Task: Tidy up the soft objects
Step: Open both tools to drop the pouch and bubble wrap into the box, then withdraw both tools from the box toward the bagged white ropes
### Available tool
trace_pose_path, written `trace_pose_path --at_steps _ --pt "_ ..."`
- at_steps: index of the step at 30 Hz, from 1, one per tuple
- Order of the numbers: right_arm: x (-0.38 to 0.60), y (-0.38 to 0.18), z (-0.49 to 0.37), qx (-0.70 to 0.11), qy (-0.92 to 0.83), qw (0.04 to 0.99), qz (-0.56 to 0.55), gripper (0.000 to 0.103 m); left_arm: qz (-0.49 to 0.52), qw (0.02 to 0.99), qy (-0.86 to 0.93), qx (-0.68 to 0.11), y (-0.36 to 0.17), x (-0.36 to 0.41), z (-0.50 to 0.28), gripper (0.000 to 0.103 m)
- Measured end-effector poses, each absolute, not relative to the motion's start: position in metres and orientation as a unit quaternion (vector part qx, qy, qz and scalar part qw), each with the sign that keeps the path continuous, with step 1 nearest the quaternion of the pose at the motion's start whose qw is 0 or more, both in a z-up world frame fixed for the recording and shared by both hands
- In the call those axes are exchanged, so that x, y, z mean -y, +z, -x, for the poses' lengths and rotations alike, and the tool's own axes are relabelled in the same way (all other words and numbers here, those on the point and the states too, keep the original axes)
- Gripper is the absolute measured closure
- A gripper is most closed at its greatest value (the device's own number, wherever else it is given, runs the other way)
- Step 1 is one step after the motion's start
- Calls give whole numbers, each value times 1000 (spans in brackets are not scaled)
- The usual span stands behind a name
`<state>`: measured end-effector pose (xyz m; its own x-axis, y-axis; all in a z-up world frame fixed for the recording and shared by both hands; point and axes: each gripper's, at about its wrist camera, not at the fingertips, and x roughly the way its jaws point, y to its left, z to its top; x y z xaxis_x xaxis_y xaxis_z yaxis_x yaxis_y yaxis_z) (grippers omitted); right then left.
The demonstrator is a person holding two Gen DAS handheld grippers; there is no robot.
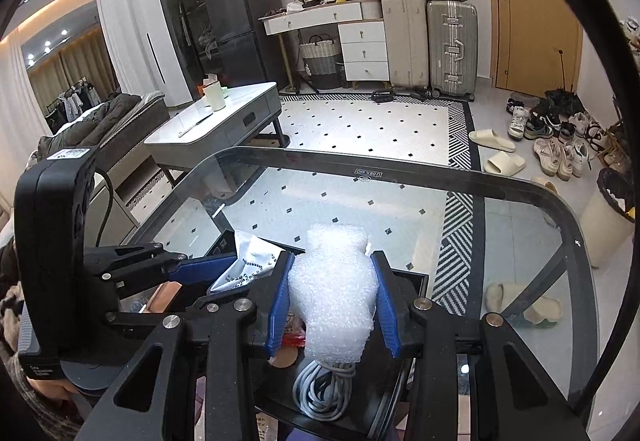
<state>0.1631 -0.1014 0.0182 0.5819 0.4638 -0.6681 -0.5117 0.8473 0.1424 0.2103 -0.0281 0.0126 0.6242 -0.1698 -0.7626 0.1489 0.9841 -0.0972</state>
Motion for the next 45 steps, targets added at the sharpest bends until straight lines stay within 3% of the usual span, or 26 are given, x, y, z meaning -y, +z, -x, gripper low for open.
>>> trace_pose_path --at_steps 19,22,29,33,38,45 --pt "92 -16 -162 -390 281 875 57 64 -13 895 -92 -437 -1 39 -204 69" --pt "96 -15 -160 -392 289 872 48 54 -20 893 -93 -439 -1 42 -201 66" --pt "106 -6 -153 -389 285 875 29 48 -12 893 -103 -437 4 44 -195 50" --pt "113 5 -149 -378 280 882 20 36 -8 895 -103 -434 9 40 -192 43" --pt "118 16 -140 -372 280 885 24 29 -7 900 -99 -424 16 36 -185 26" --pt "122 29 -125 -360 279 890 26 14 5 898 -106 -427 20 31 -176 21"
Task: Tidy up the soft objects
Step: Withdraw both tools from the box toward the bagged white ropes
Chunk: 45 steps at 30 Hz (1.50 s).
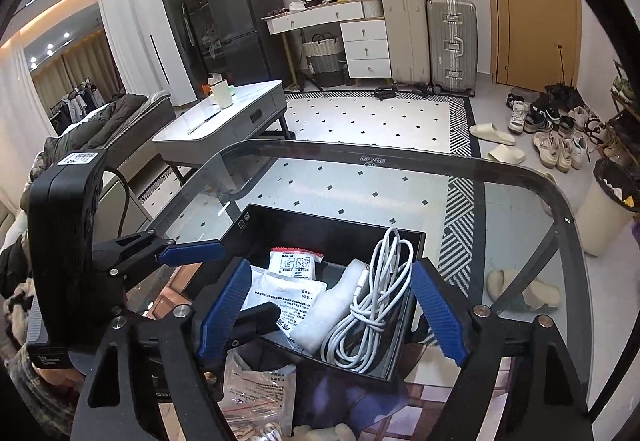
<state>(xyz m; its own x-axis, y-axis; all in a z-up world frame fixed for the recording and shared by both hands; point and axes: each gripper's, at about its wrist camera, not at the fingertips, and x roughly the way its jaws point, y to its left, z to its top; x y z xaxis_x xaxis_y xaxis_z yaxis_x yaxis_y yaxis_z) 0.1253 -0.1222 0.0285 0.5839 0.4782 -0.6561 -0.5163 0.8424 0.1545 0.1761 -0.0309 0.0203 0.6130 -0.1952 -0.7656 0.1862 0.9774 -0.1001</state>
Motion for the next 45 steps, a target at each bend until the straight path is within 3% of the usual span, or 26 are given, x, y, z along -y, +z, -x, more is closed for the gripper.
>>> trace_pose_path --at_steps 2,6,12,45 --pt "121 32 -119 -354 280 891 32 10 5 899 -105 -425 21 32 -171 20" --pt "122 38 -109 -348 280 893 43 5 7 903 -102 -417 26 32 -163 5" --pt "133 42 -99 -347 274 896 38 3 12 906 -101 -412 31 29 -153 0" --pt "151 24 -22 -350 289 889 62 3 41 915 -67 -395 28 25 -72 0"
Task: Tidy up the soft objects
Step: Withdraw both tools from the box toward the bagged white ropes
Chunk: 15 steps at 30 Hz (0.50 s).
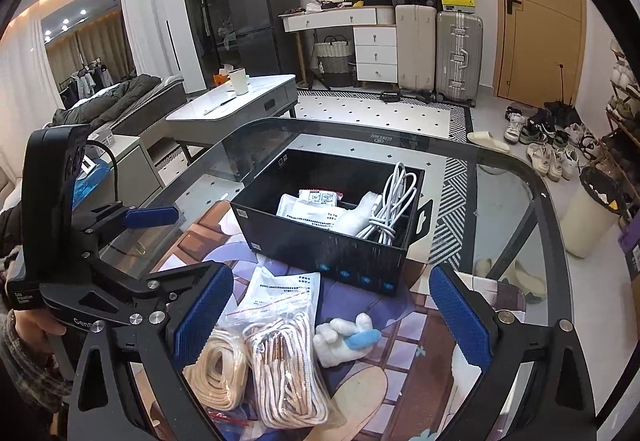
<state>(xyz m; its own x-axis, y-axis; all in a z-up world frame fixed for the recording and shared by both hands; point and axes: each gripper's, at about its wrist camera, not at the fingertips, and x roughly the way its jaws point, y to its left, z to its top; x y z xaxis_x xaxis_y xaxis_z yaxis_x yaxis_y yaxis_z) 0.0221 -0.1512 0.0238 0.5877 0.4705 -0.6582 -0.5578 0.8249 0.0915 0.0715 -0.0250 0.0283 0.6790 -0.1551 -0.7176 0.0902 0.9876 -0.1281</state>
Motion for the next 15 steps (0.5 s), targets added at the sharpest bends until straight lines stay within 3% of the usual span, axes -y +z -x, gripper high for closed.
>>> trace_pose_path --at_steps 15 --pt "150 7 8 -358 295 882 84 3 35 914 -65 -399 20 32 -36 0"
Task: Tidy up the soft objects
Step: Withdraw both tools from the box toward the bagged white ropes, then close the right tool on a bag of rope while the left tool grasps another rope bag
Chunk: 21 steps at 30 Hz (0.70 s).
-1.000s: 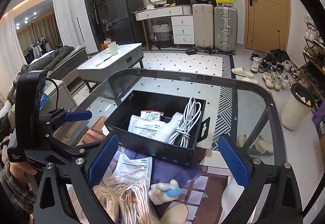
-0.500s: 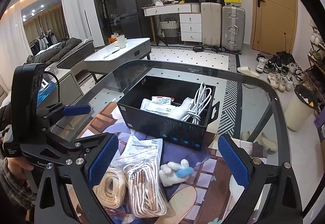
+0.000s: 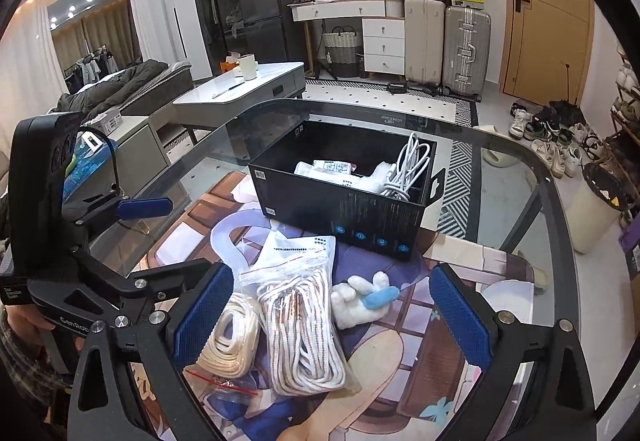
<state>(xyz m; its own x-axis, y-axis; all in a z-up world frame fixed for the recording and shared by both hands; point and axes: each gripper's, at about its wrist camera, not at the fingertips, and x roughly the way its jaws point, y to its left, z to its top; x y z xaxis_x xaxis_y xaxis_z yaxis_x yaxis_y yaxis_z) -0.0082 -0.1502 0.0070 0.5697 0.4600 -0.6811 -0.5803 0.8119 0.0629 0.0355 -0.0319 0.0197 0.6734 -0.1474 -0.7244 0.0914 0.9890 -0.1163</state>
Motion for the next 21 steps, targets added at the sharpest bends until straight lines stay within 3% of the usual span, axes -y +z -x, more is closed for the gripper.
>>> trace_pose_path --at_steps 21 --pt "141 -32 17 -397 295 863 103 3 44 899 -62 -431 -17 35 -8 0"
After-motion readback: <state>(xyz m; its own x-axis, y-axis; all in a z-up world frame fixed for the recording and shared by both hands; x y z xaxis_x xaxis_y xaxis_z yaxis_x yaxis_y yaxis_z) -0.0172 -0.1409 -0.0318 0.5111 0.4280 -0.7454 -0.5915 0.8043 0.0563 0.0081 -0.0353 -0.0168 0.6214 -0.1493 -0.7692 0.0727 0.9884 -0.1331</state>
